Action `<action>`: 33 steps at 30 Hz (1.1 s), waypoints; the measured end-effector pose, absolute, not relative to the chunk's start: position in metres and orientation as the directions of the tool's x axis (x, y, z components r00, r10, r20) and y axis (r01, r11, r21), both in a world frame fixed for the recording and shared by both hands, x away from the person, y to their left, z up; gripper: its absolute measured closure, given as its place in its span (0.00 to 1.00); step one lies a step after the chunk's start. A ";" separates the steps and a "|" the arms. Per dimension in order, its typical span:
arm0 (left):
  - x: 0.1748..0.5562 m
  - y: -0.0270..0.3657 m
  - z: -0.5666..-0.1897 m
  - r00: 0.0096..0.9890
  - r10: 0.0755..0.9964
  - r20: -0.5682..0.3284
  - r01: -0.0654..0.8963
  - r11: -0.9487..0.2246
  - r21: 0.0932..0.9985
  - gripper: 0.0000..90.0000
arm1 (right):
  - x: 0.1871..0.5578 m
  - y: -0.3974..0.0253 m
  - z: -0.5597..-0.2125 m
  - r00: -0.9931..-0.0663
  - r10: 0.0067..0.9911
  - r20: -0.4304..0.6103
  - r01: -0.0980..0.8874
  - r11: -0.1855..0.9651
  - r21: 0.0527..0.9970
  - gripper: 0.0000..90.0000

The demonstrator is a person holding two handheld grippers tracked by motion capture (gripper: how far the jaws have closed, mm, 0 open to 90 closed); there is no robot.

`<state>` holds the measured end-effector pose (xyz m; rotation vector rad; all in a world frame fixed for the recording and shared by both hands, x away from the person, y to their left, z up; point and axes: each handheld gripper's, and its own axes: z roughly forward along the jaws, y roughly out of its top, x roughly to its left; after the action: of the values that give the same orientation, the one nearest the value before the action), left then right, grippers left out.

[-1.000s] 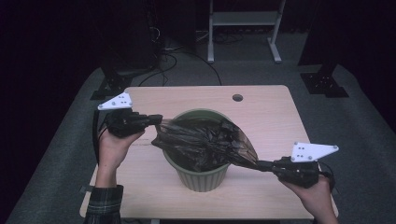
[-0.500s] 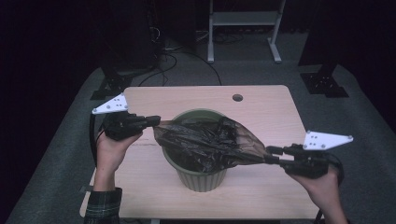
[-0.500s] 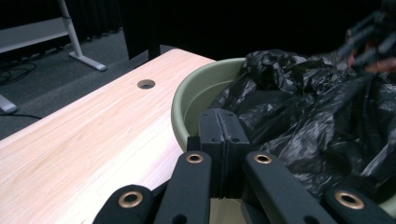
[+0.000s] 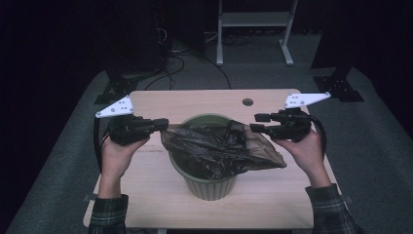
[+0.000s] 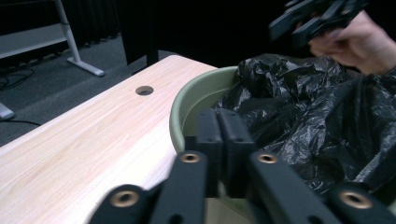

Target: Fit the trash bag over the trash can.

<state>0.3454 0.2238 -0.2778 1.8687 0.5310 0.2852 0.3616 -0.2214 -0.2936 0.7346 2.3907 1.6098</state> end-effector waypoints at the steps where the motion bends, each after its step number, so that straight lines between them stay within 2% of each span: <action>1: 0.347 0.223 -0.277 0.867 0.496 -0.057 0.221 -0.280 0.934 0.80 | 0.369 -0.215 -0.298 -0.868 0.473 0.151 0.325 0.311 0.893 0.58; 4: 0.355 0.217 -0.274 0.866 0.494 -0.078 0.240 -0.273 0.932 0.62 | 0.376 -0.205 -0.306 -0.870 0.471 0.147 0.336 0.348 0.875 0.71; 6: 0.361 0.209 -0.274 0.868 0.488 -0.091 0.257 -0.283 0.924 0.51 | 0.376 -0.204 -0.309 -0.876 0.463 0.136 0.323 0.355 0.877 0.85; 9: 0.367 0.199 -0.278 0.872 0.478 -0.108 0.287 -0.319 0.903 0.45 | 0.372 -0.206 -0.309 -0.880 0.462 0.112 0.299 0.354 0.886 0.98; 17: 0.369 0.188 -0.290 0.883 0.452 -0.124 0.313 -0.369 0.875 0.44 | 0.355 -0.216 -0.287 -0.882 0.471 0.031 0.181 0.278 0.943 1.00; 20: 0.368 0.186 -0.292 0.892 0.435 -0.121 0.310 -0.394 0.865 0.50 | 0.349 -0.220 -0.277 -0.878 0.478 0.002 0.148 0.268 0.952 1.00; 24: 0.363 0.188 -0.291 0.903 0.424 -0.071 0.281 -0.455 0.845 0.93 | 0.347 -0.222 -0.273 -0.872 0.490 -0.012 0.135 0.264 0.955 1.00; 25: 0.362 0.189 -0.291 0.899 0.433 -0.067 0.279 -0.448 0.850 1.00 | 0.348 -0.223 -0.274 -0.865 0.502 -0.016 0.138 0.270 0.953 1.00; 30: 0.365 0.209 -0.286 0.851 0.524 -0.032 0.267 -0.380 0.885 1.00 | 0.359 -0.226 -0.284 -0.830 0.558 -0.002 0.171 0.258 0.951 1.00; 33: 0.370 0.222 -0.289 0.821 0.570 -0.038 0.295 -0.367 0.882 1.00 | 0.370 -0.225 -0.294 -0.806 0.592 0.004 0.212 0.283 0.935 1.00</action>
<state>0.3703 0.2220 -0.2888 1.9740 0.6422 0.3354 0.3698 -0.2246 -0.2937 0.7289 2.2135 1.5314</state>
